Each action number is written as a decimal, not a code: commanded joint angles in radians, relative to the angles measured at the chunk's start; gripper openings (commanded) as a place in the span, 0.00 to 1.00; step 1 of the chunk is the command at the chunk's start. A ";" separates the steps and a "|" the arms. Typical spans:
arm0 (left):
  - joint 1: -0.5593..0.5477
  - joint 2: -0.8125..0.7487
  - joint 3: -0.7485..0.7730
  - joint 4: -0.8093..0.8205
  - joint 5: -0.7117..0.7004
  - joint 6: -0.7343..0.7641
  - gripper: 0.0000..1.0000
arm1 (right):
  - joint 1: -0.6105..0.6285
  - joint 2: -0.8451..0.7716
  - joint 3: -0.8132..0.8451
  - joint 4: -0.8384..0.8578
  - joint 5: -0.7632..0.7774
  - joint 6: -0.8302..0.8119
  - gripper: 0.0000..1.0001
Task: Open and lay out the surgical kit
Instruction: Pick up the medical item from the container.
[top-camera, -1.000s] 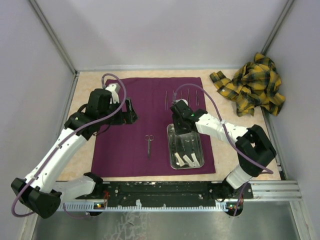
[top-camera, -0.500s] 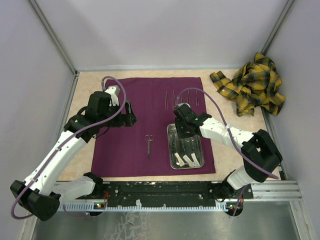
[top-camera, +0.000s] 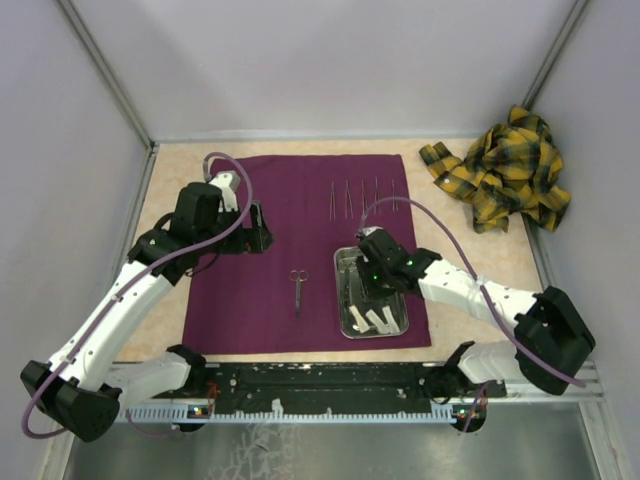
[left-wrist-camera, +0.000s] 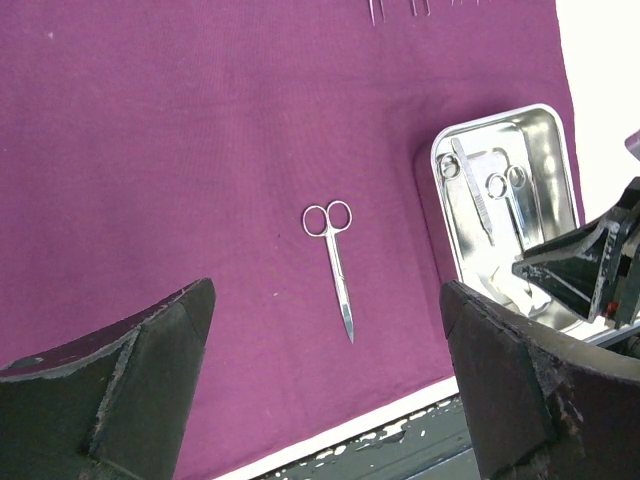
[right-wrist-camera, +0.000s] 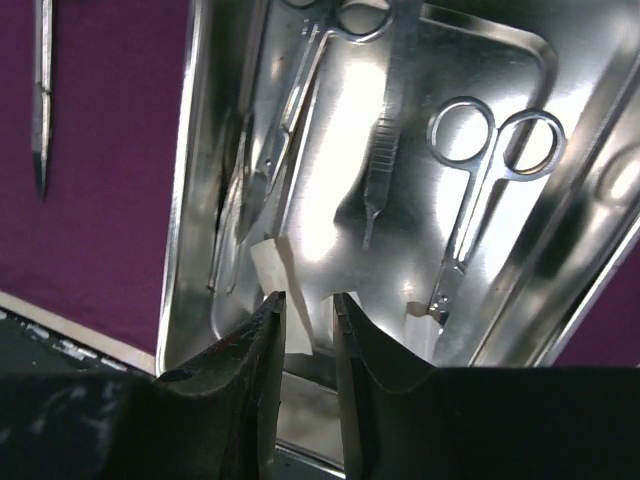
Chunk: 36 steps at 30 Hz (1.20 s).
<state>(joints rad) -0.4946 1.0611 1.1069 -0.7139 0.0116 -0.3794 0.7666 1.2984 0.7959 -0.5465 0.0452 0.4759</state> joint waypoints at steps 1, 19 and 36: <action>0.006 -0.014 0.021 0.002 0.011 0.007 1.00 | 0.041 -0.055 -0.020 0.047 -0.055 0.008 0.26; 0.007 -0.041 0.039 -0.040 0.007 0.001 1.00 | 0.082 0.056 -0.022 0.115 -0.074 0.014 0.30; 0.007 -0.038 0.042 -0.042 0.002 -0.002 1.00 | 0.085 0.156 0.024 0.136 -0.042 -0.012 0.24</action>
<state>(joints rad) -0.4927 1.0367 1.1145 -0.7490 0.0174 -0.3805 0.8383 1.4429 0.7689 -0.4423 -0.0132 0.4839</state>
